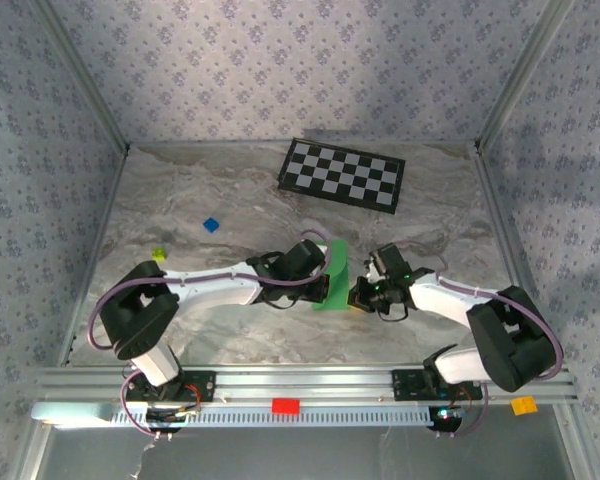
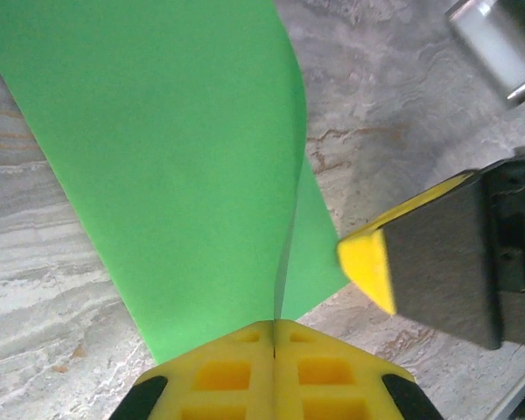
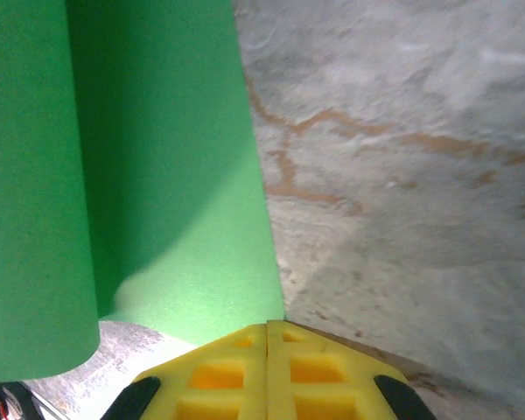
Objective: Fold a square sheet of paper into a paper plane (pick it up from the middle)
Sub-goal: Fold the triangle a second time at the center of the table.
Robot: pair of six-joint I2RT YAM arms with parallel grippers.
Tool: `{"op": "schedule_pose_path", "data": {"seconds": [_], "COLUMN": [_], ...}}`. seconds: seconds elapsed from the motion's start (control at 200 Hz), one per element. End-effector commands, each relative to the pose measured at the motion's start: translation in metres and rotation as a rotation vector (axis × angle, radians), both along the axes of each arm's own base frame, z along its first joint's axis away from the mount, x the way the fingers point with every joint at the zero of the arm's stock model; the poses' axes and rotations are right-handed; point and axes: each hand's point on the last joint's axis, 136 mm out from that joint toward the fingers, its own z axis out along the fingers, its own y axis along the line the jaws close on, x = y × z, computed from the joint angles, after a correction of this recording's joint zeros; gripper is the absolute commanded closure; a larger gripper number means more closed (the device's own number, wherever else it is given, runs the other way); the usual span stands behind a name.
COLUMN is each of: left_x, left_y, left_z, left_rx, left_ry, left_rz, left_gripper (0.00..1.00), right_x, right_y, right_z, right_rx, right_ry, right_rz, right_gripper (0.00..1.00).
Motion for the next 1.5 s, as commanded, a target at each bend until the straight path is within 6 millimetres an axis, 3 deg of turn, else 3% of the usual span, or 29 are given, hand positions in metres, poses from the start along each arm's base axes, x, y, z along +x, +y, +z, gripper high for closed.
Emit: {"op": "schedule_pose_path", "data": {"seconds": [0.0, 0.165, 0.465, 0.735, 1.494], "left_x": [0.005, 0.010, 0.012, 0.013, 0.023], "left_y": [-0.012, -0.013, -0.012, -0.014, -0.016], "left_z": [0.004, 0.000, 0.000, 0.000, -0.005], "left_rx": [-0.026, -0.025, -0.037, -0.136, -0.182], "left_ry": [-0.004, -0.008, -0.004, 0.043, 0.044], "left_rz": [-0.023, -0.027, -0.045, -0.039, -0.038], "left_gripper": [1.00, 1.00, 0.99, 0.81, 0.77], "right_x": [0.003, 0.011, 0.019, 0.020, 0.020], "right_y": [0.005, 0.025, 0.044, 0.044, 0.039], "right_z": [0.017, 0.036, 0.030, 0.025, 0.023], "right_rx": [0.026, 0.136, 0.194, 0.194, 0.216], "right_ry": [-0.031, -0.081, -0.073, -0.059, -0.042], "right_rz": [0.041, 0.021, -0.003, -0.018, -0.033], "right_gripper": [0.92, 0.90, 0.93, 0.94, 0.94]}}
